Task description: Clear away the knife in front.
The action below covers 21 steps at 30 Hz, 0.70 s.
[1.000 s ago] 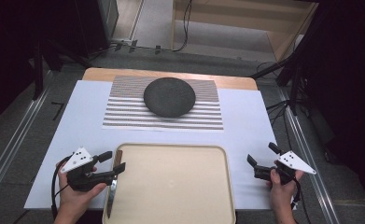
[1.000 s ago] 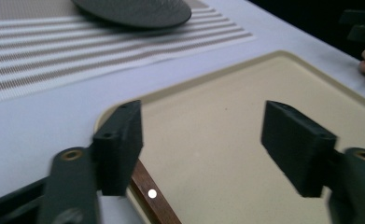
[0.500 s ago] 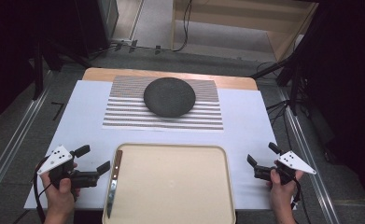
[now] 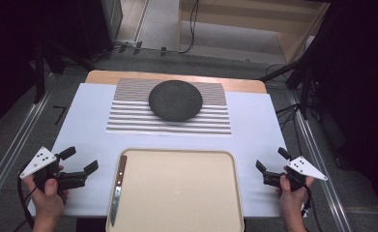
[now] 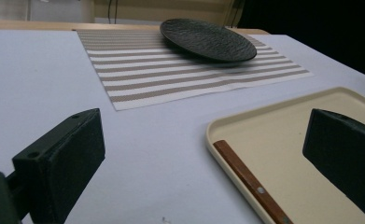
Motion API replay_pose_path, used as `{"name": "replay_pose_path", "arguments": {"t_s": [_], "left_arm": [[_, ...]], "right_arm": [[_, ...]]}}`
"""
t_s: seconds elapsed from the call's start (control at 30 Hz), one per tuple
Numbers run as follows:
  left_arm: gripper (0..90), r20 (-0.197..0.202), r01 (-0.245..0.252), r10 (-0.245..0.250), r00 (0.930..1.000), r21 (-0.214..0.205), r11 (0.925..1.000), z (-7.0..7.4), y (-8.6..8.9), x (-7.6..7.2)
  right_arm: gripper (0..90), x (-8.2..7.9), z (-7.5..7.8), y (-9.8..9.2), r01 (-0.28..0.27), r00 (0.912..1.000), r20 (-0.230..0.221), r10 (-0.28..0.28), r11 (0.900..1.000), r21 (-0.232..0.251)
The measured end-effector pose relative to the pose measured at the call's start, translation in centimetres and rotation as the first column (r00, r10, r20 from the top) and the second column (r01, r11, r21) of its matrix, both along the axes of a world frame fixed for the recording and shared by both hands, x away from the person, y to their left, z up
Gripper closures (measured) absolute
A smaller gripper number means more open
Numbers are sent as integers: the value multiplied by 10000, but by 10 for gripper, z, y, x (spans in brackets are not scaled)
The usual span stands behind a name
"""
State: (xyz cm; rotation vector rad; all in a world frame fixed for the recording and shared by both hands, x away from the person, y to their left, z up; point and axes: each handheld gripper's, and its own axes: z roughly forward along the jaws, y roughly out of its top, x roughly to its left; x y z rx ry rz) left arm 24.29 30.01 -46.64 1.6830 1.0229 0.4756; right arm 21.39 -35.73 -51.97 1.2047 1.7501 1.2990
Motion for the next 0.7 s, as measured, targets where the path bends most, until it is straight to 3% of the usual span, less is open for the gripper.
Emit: {"name": "replay_pose_path", "arguments": {"t_s": [0.53,0.6,0.7], "left_arm": [[0,45,-779,778,9970,757,9941,-17,27,27],[0,-124,-595,606,9981,747,9954,-18,30,29],[0,-56,-464,469,9989,728,9963,-19,32,28]], "right_arm": [[0,0,0,0,1,10000,-9,-1,10000,-3],[0,0,0,0,2,10000,-18,-2,10000,-23],[0,0,0,0,9,10000,-30,-9,10000,-27]]}}
